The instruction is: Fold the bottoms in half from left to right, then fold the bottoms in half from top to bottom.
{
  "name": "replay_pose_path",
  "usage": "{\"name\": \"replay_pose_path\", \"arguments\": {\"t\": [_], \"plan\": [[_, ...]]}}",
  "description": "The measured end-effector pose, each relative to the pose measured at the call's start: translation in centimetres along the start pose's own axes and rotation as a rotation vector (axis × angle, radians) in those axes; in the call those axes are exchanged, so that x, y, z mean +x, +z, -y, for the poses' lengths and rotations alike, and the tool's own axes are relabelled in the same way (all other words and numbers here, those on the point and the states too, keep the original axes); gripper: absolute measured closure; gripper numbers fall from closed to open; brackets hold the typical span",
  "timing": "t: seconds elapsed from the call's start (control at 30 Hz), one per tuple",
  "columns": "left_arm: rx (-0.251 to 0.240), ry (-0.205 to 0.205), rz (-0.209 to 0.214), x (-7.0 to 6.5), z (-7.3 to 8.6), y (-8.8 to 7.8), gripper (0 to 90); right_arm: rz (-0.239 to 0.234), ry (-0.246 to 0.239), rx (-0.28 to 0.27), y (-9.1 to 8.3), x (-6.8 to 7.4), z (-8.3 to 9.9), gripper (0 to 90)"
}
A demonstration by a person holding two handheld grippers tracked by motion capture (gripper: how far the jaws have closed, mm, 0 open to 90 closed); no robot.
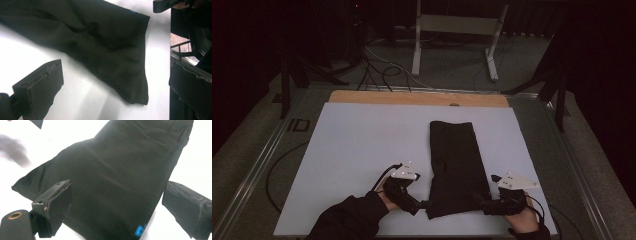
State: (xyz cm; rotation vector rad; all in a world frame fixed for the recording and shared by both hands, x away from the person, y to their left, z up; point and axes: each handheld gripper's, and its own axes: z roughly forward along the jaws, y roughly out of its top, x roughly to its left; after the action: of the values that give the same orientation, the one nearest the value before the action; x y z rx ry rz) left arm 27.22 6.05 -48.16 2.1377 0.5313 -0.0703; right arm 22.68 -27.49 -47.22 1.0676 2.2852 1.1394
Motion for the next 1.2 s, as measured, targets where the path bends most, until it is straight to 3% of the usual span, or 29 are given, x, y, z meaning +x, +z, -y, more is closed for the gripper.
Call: {"name": "replay_pose_path", "arguments": {"t": [0.4, 0.73, 1.0, 1.2], "plan": [[-0.028, 0.032, -0.020, 1.1, -2.5, -1.2, 0.1, 0.014, -0.037, -0.049, 0.0, -1.3, -3.5, 9.3], [-0.051, 0.001, -0.066, 3.0, -3.1, -2.4, 0.1, 0.032, -0.080, -0.100, 0.9, -2.5, -6.8, 9.3], [-0.089, -0.003, -0.115, 4.1, -5.0, -4.0, 0.1, 0.030, -0.089, -0.127, 1.1, -3.2, -8.9, 9.3], [-0.091, -0.020, -0.117, 4.7, -6.0, -3.9, 0.1, 0.023, -0.090, -0.134, 1.9, -4.1, -10.5, 9.3]]}}
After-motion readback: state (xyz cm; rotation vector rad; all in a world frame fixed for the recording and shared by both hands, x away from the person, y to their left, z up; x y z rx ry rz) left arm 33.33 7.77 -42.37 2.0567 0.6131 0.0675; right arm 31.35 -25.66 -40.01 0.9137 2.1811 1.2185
